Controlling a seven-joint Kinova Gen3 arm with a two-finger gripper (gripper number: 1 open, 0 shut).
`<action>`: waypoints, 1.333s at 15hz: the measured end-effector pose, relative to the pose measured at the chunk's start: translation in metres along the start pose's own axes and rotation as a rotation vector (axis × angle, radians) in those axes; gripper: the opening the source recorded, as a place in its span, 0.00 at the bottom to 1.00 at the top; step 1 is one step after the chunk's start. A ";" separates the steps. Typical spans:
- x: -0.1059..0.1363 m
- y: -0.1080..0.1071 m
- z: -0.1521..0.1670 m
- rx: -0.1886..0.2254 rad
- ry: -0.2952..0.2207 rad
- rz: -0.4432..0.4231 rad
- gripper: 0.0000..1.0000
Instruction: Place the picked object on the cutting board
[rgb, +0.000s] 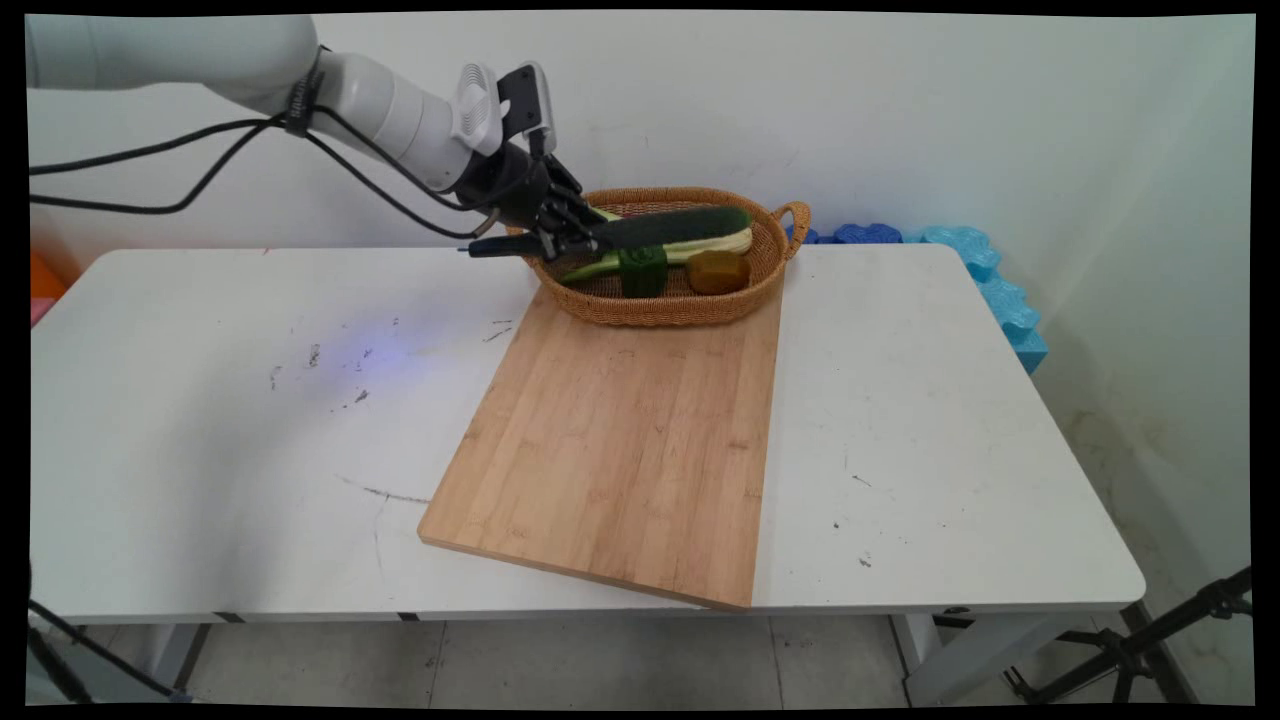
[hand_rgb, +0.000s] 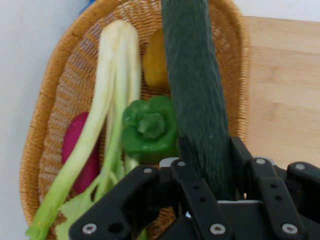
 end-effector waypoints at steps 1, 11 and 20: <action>0.000 0.004 -0.003 -0.013 -0.001 0.010 0.00; -0.011 0.037 -0.013 -0.115 -0.023 0.076 0.00; -0.030 0.050 0.012 -0.155 -0.048 0.113 0.00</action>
